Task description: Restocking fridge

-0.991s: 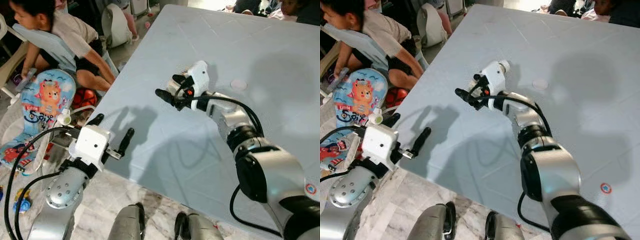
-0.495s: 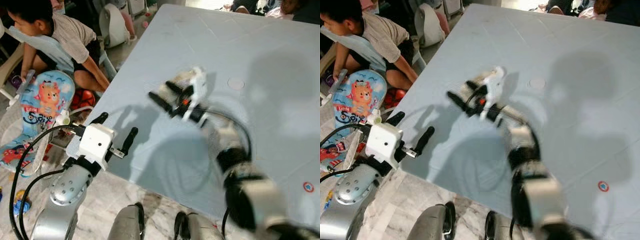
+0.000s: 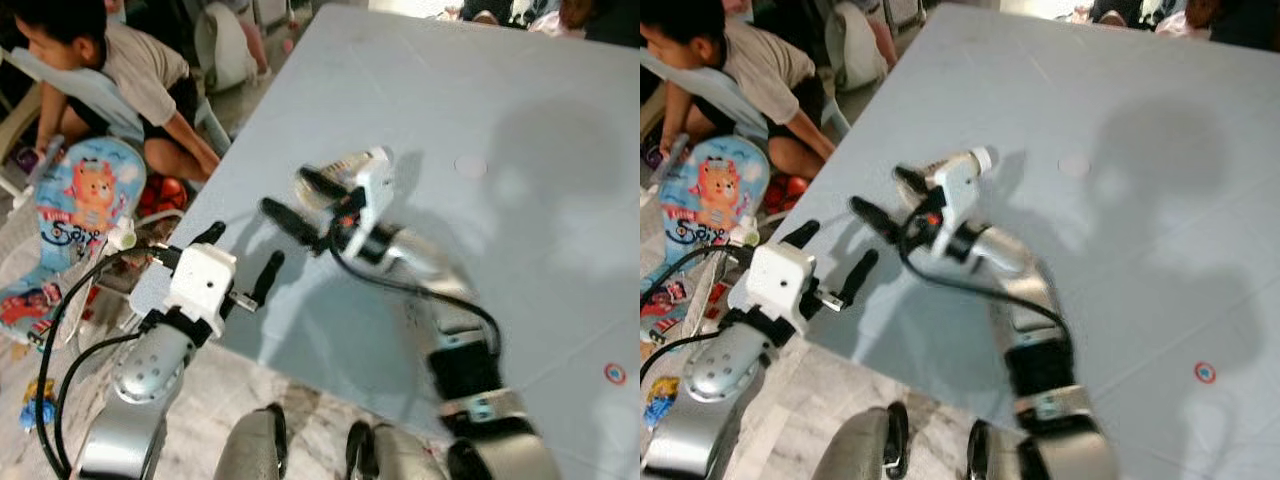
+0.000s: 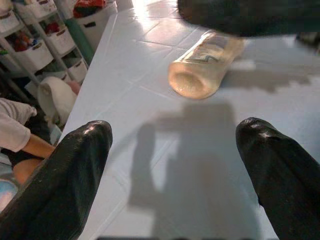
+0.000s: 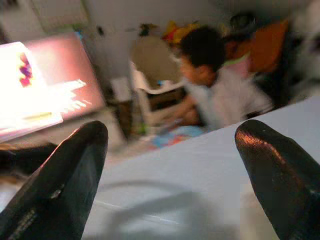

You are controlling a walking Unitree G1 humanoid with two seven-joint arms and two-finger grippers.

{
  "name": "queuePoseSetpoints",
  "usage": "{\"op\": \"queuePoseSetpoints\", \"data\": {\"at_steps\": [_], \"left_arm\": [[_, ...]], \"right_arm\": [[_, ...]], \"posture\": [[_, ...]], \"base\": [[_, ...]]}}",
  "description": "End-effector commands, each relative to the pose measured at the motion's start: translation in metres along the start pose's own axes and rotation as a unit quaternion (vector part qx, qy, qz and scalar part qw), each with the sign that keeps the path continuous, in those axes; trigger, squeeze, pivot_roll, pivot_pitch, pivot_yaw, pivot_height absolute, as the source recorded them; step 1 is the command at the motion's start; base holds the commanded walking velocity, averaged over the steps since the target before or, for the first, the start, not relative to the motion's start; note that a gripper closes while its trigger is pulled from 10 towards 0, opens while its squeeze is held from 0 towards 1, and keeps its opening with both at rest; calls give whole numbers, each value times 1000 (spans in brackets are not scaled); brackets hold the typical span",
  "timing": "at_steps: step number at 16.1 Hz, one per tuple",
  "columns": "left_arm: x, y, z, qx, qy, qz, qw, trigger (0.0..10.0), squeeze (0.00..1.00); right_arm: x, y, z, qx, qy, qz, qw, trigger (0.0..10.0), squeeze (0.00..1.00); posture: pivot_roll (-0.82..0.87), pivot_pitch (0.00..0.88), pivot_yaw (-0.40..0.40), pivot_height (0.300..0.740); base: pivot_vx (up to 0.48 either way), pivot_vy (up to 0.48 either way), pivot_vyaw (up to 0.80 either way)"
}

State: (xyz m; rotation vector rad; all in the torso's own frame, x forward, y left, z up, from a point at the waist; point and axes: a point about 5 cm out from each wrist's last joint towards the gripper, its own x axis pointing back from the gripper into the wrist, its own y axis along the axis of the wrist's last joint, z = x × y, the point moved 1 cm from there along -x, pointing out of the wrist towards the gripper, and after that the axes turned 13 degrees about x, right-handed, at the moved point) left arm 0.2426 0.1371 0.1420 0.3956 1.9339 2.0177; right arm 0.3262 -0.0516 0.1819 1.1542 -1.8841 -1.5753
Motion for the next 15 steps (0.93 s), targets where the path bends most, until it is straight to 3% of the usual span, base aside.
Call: {"op": "queuePoseSetpoints", "data": {"at_steps": [1, 2, 3, 5, 9, 11, 15], "left_arm": [[0, -4, 0, -5, 1, 7, 1000, 10000, 0], [-3, -4, -2, -3, -1, 4, 1000, 10000, 0], [-4, -4, -2, -3, -1, 3, 1000, 10000, 0], [-4, -6, -3, 0, 3, 2, 1000, 10000, 0], [-4, -6, -6, 1, 2, -1, 1000, 10000, 0], [-5, -5, -5, -1, 1, -2, 1000, 10000, 0], [-3, -4, -2, -7, 5, -1, 1000, 10000, 0]], "right_arm": [[5, 2, -11, 46, -18, 10, 999, 10000, 0], [17, -7, -36, 86, -61, 60, 993, 10000, 0], [23, -11, -46, 113, -73, 83, 987, 10000, 0], [49, -22, -96, 158, -184, 174, 954, 10000, 0], [69, -23, -130, 161, -283, 207, 923, 10000, 0], [62, -16, -137, 152, -301, 181, 924, 10000, 0], [35, 6, -138, 160, -269, 116, 943, 10000, 0]], "posture": [[122, 177, 21, 740], [118, 173, 13, 740], [116, 173, 11, 740], [114, 169, 5, 740], [123, 163, 6, 740], [129, 164, 14, 740], [148, 175, 21, 740]], "base": [[0, 0, 0], [0, 0, 0], [0, 0, 0], [0, 0, 0], [0, 0, 0], [0, 0, 0], [0, 0, 0]]}}
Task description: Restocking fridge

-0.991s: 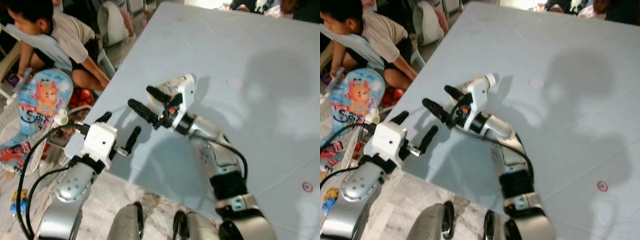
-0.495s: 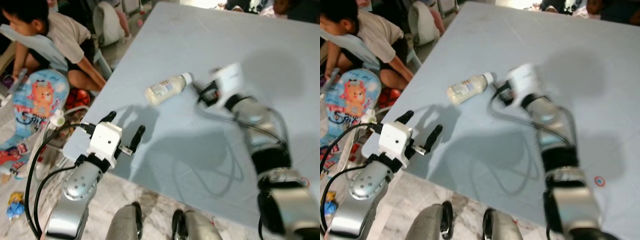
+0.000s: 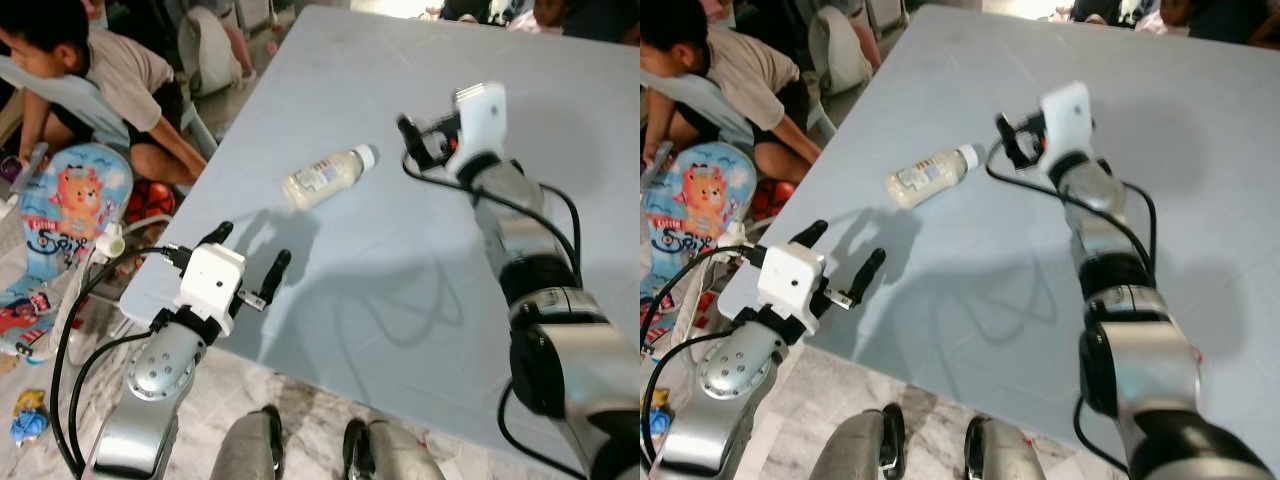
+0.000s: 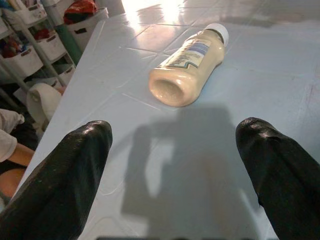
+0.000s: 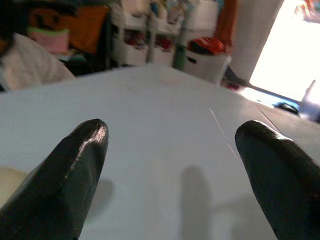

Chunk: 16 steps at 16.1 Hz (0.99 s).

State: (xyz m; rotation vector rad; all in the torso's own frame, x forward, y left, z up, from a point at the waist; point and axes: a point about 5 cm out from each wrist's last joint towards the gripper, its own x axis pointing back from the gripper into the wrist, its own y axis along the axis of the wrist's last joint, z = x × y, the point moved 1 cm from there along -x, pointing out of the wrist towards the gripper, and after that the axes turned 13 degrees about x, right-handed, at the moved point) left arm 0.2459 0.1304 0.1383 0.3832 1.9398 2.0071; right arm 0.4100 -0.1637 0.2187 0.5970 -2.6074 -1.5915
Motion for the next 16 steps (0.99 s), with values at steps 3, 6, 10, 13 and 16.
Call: {"op": "queuePoseSetpoints", "data": {"at_steps": [3, 6, 10, 13, 16], "left_arm": [[5, 0, 2, -10, 3, 7, 1000, 10000, 0], [7, 1, 2, -13, -1, 9, 1000, 10000, 0], [7, 1, 3, -16, -2, 12, 1000, 10000, 0], [8, 0, 2, -16, -5, 15, 1000, 10000, 0], [8, 0, 0, -17, -8, 17, 1000, 10000, 0]], "right_arm": [[-9, 7, 11, -22, 32, -10, 999, 10000, 0], [-14, 2, 34, -115, 79, 3, 990, 10000, 0], [-14, -3, 61, -156, 127, 16, 979, 10000, 0], [-10, -13, 77, -164, 155, 44, 973, 10000, 0], [-4, -21, 82, -168, 171, 53, 969, 10000, 0]], "posture": [[160, 183, 26, 740], [178, 186, 34, 740], [185, 187, 34, 740], [189, 187, 32, 740], [190, 188, 29, 740]], "base": [[0, 0, 0], [0, 0, 0], [0, 0, 0], [0, 0, 0], [0, 0, 0]]}}
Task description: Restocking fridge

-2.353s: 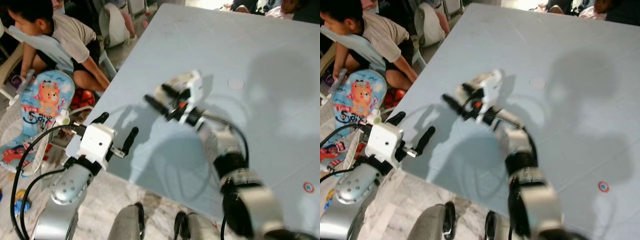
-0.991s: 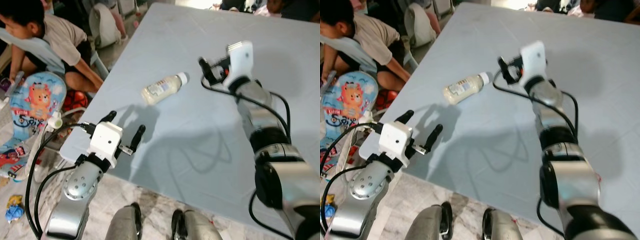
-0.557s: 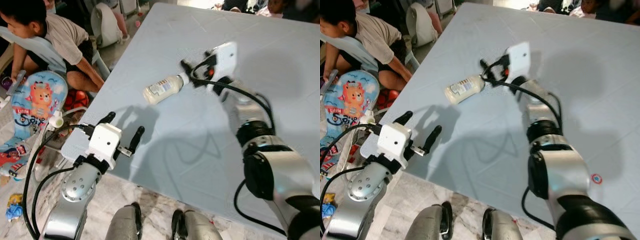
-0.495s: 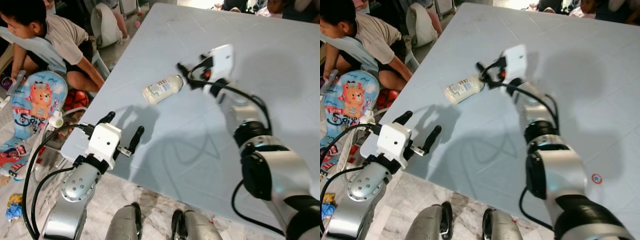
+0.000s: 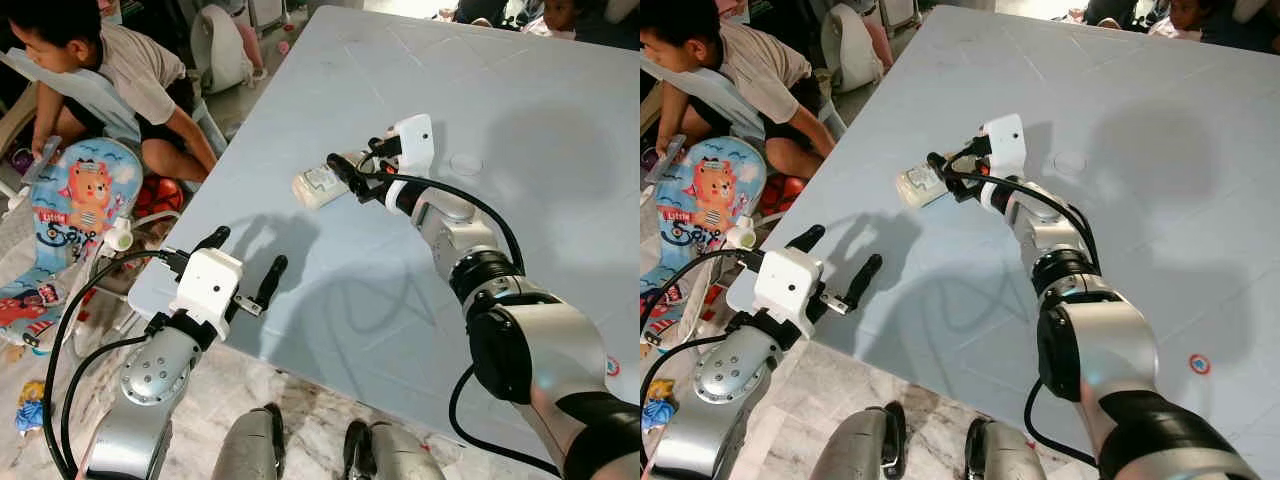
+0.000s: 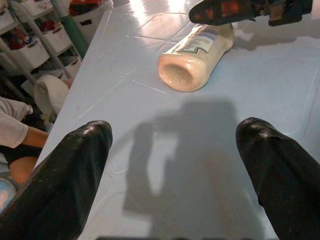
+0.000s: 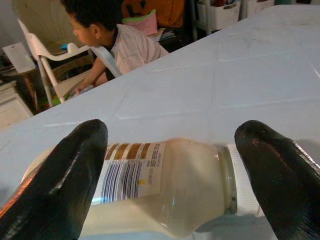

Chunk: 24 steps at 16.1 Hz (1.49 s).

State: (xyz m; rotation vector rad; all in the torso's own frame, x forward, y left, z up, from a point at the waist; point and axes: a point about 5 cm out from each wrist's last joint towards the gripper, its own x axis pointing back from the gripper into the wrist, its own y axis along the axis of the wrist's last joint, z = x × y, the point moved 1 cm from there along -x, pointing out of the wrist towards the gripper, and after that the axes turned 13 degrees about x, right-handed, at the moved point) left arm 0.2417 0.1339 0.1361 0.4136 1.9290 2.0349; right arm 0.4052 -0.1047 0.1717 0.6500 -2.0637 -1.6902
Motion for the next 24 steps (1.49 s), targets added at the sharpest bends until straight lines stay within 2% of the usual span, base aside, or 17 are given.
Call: {"op": "queuePoseSetpoints", "data": {"at_steps": [1, 5, 9, 11, 16, 18, 20, 21, 22, 24], "left_arm": [[3, 2, -2, -10, -7, 3, 1000, 10000, 0], [2, 1, -3, -9, -10, 3, 1000, 10000, 0], [0, 1, -4, -7, -13, 1, 1000, 10000, 0], [-1, 1, -4, -6, -14, 0, 1000, 10000, 0], [-4, 1, -5, -6, -11, -3, 1000, 10000, 0], [-4, 0, -4, -5, -8, -3, 1000, 10000, 0], [-5, -1, -5, -5, -8, -3, 1000, 10000, 0], [-6, -1, -4, -4, -5, -2, 1000, 10000, 0], [-7, -3, -1, -4, 12, 3, 1000, 10000, 0], [-4, -10, 19, -10, 85, 24, 996, 10000, 0]], "right_arm": [[2, -10, 8, -8, 22, 14, 1000, 10000, 0], [7, -16, 25, -20, 110, -13, 994, 10000, 0], [22, -16, 48, -2, 195, -49, 980, 10000, 0], [30, -6, 58, -4, 224, -69, 972, 10000, 0], [42, 14, 65, -1, 247, -87, 965, 10000, 0], [51, 19, 67, 46, 247, -89, 964, 10000, 0], [54, 18, 59, 84, 225, -91, 966, 10000, 0], [56, 13, 45, 158, 202, -81, 963, 10000, 0], [55, 8, 36, 207, 187, -64, 958, 10000, 0], [52, 3, 20, 259, 162, -35, 952, 10000, 0]], "posture": [[186, 188, 29, 740], [179, 190, 26, 740], [157, 190, 24, 740], [148, 189, 24, 740], [139, 179, 11, 740], [131, 173, 7, 740], [124, 169, 4, 740], [121, 167, 2, 740], [120, 167, 2, 740], [122, 167, 2, 740]], "base": [[0, 0, 0], [0, 0, 0], [0, 0, 0], [0, 0, 0], [0, 0, 0], [0, 0, 0], [0, 0, 0], [0, 0, 0], [0, 0, 0], [0, 0, 0]]}}
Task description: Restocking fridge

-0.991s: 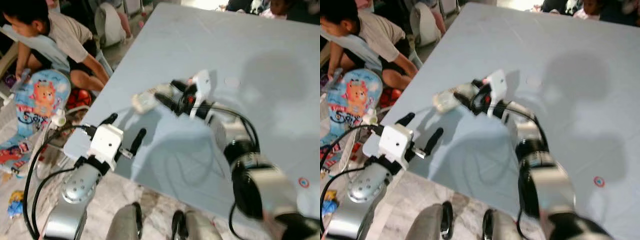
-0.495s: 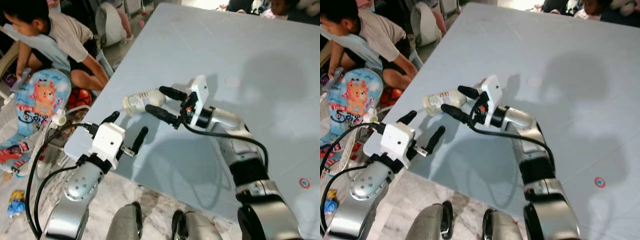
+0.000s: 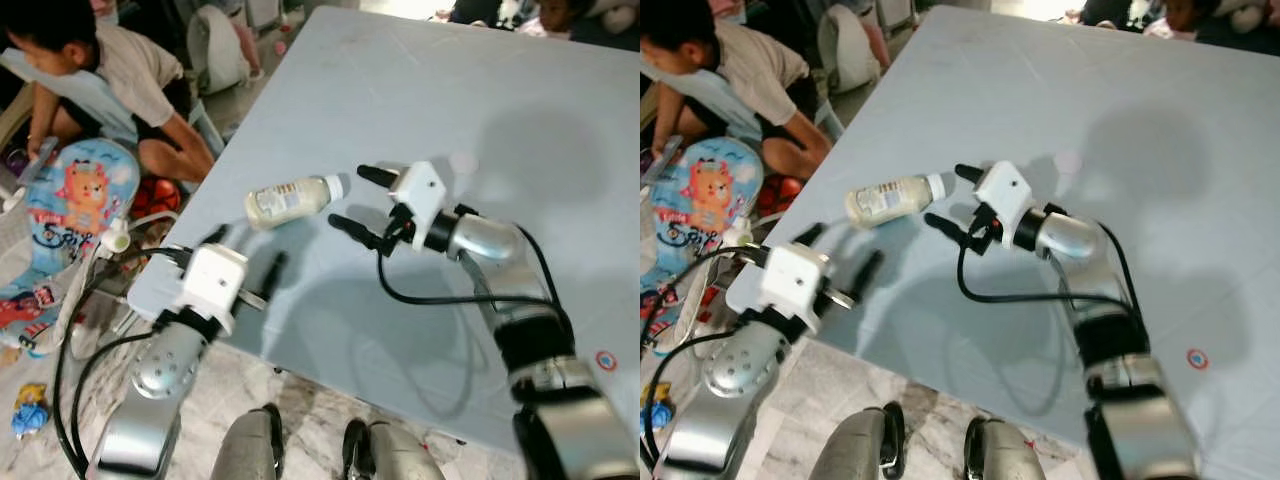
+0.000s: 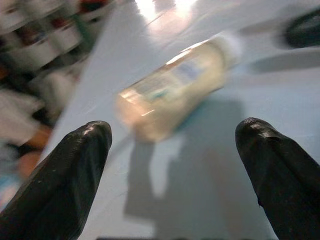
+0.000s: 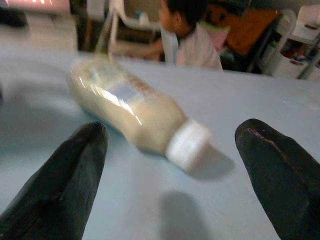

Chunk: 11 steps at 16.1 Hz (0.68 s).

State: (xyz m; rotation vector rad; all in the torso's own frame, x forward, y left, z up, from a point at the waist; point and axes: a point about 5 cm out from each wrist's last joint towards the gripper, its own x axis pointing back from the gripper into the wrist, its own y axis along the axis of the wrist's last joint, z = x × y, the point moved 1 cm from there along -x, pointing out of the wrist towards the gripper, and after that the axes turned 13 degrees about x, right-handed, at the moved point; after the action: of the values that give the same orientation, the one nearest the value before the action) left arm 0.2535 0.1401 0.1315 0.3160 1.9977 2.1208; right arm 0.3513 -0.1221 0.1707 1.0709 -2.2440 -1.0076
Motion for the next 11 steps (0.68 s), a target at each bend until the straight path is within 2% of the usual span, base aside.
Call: {"op": "queuePoseSetpoints", "data": {"at_steps": [1, 2, 6, 9, 11], "left_arm": [[6, -8, 22, 10, 64, 26, 998, 10000, 0], [10, -9, 31, 24, 88, 32, 995, 10000, 0], [22, -9, 58, 28, 139, 49, 989, 10000, 0], [30, -7, 64, 21, 149, 57, 987, 10000, 0], [34, -5, 62, 24, 143, 60, 988, 10000, 0]], "right_arm": [[-1, -4, -3, 32, 9, 16, 999, 10000, 0], [0, -7, -8, 47, 12, 27, 998, 10000, 0], [0, -17, -14, 117, 74, 55, 989, 10000, 0], [-1, -19, -16, 168, 131, 80, 974, 10000, 0], [-1, -20, -20, 211, 157, 99, 960, 10000, 0]], "posture": [[136, 175, 3, 740], [142, 180, 4, 740], [168, 206, 17, 740], [192, 224, 22, 740], [205, 239, 22, 740]], "base": [[0, 0, 0], [0, 0, 0], [0, 0, 0], [0, 0, 0], [0, 0, 0]]}}
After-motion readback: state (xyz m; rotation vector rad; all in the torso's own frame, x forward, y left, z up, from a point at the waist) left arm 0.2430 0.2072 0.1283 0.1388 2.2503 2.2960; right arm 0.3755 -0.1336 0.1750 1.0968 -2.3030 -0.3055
